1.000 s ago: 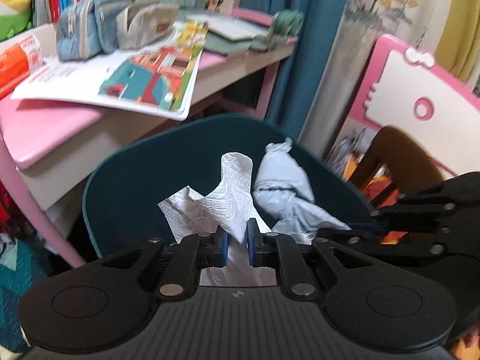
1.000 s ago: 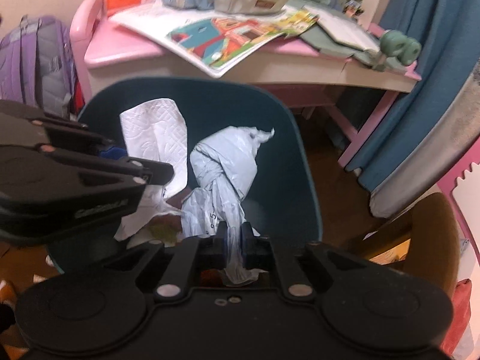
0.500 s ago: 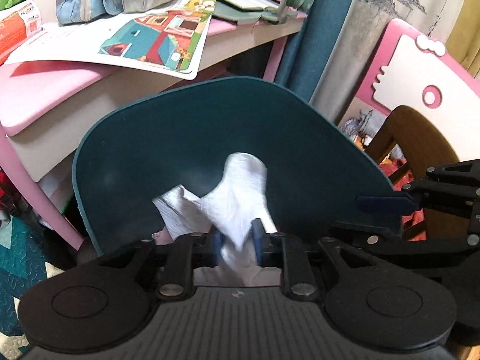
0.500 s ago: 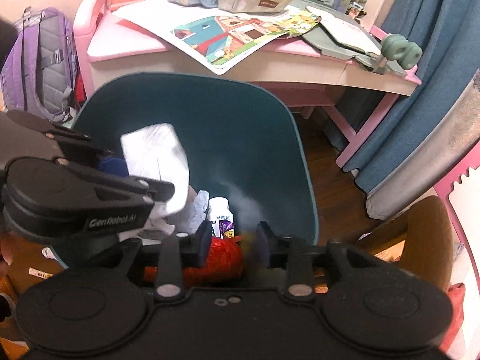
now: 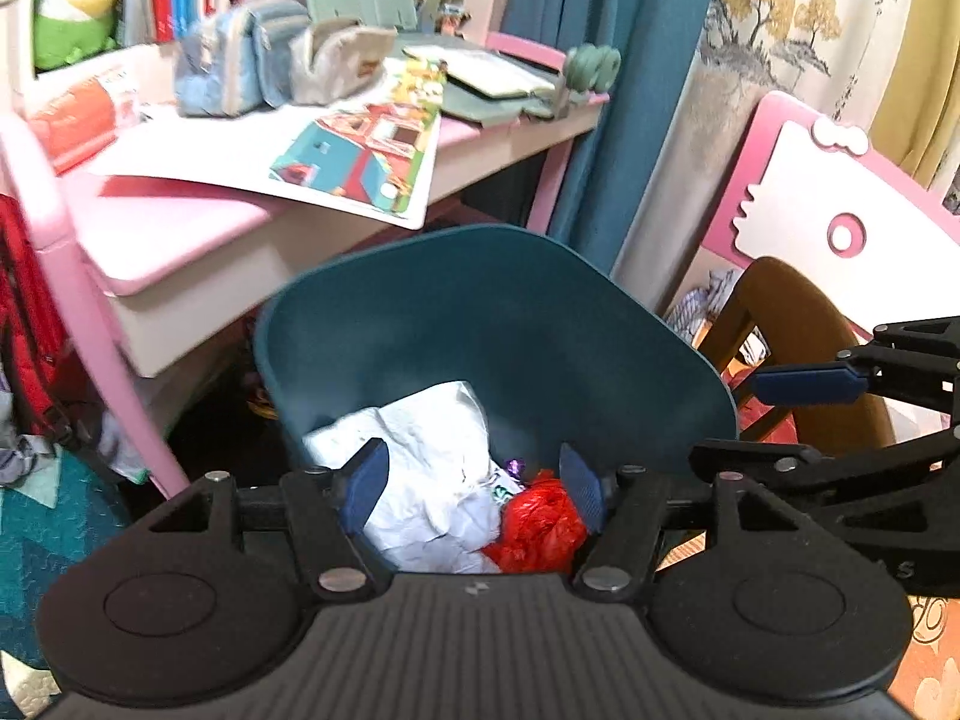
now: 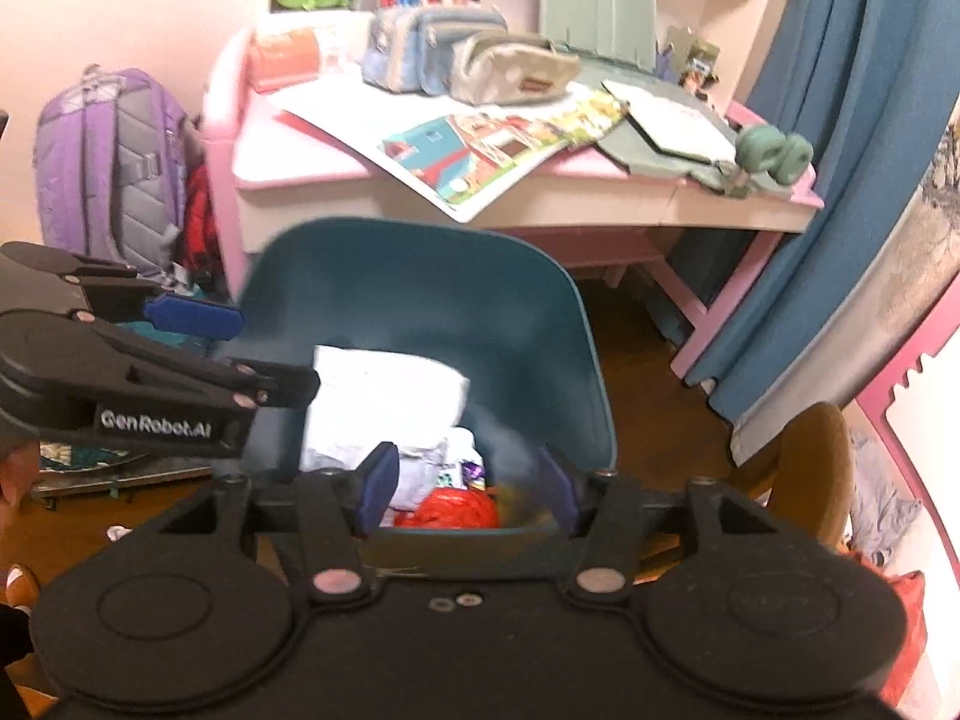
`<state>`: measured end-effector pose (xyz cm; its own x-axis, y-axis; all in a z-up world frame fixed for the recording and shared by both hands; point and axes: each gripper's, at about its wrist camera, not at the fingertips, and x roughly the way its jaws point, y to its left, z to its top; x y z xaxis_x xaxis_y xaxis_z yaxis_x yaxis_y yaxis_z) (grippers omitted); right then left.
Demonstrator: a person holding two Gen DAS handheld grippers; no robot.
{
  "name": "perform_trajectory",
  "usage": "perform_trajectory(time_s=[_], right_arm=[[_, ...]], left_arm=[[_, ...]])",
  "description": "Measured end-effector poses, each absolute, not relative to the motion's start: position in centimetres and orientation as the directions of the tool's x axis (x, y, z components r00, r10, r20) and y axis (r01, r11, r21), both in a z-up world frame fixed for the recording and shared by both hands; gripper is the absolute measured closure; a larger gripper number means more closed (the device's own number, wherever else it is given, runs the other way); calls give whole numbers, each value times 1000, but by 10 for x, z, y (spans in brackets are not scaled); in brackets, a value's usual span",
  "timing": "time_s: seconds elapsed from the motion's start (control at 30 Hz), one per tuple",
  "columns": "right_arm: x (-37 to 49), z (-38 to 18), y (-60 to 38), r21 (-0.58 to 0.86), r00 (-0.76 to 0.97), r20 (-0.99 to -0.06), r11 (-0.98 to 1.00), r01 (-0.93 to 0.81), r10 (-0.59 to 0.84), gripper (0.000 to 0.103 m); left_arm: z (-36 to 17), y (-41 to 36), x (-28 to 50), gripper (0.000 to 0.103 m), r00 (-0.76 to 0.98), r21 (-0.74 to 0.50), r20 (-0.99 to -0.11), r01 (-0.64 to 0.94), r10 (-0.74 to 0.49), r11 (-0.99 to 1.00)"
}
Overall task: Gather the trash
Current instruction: 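Move both open tools down to the trash on the floor under the stool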
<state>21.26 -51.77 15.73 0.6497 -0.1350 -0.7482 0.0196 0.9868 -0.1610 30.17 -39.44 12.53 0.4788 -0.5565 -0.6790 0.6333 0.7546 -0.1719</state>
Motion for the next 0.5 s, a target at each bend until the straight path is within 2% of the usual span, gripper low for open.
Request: perform_trajectory(time_s=[0.5], right_arm=[[178,188,-414,-155,722,-692,978,-142,-5,40]], left_arm=[[164,-269,259,38,596,-143,-599,578,-535,804]])
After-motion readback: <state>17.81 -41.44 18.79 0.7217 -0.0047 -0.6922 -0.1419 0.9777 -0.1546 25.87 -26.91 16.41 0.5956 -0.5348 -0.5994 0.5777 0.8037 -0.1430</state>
